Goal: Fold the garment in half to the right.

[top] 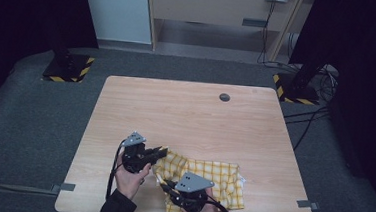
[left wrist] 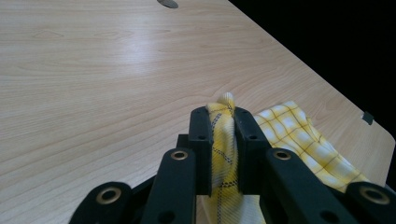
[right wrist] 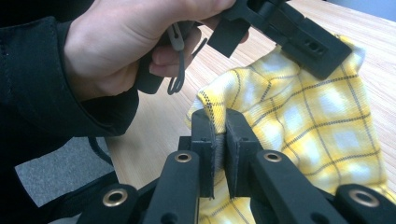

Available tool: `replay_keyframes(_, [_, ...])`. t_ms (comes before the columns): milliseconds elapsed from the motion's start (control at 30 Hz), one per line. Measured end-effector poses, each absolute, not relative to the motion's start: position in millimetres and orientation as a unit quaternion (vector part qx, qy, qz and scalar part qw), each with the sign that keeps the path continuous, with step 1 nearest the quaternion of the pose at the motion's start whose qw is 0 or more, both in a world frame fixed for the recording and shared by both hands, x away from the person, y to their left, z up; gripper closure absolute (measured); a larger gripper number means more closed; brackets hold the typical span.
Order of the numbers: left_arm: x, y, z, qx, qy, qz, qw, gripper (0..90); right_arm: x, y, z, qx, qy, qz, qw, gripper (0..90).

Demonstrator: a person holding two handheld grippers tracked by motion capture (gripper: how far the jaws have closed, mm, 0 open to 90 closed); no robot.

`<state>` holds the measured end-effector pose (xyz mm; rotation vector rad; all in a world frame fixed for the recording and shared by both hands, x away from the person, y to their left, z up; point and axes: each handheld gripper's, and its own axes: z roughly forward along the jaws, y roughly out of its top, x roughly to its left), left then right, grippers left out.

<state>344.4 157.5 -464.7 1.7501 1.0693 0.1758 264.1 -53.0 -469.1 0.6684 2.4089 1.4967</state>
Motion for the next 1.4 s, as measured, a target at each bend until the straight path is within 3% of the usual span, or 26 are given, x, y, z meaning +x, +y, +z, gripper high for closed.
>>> replay_keyframes(1400, [370.2, 60.5, -456.5, 0.770, 0.378, 0.071, 0.509, 78.7, 262.9, -152.4, -465.8, 0.316, 0.784, 0.514, 0.149, 83.3])
